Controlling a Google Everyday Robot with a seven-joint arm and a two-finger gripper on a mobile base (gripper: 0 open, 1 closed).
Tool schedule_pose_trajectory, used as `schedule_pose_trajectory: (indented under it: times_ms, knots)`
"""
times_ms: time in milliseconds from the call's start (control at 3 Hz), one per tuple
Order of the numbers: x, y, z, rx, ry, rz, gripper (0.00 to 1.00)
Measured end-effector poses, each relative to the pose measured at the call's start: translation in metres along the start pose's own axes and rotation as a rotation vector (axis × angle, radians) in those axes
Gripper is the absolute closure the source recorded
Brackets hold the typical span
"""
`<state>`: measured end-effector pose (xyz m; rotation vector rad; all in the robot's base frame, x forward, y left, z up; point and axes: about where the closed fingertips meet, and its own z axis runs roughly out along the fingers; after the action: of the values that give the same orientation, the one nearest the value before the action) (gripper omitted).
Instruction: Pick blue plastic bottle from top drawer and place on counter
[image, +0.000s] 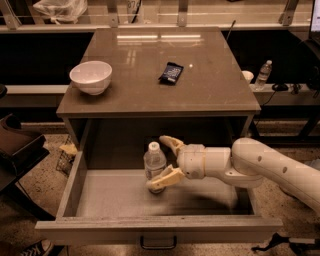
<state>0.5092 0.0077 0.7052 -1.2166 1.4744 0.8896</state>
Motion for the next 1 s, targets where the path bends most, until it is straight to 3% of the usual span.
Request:
schedule_pose_trajectory:
  times_ms: [1000]
  knots:
    - [-0.0113,0.0069,-0.0021,-0.026,-0.026,0.012,0.85]
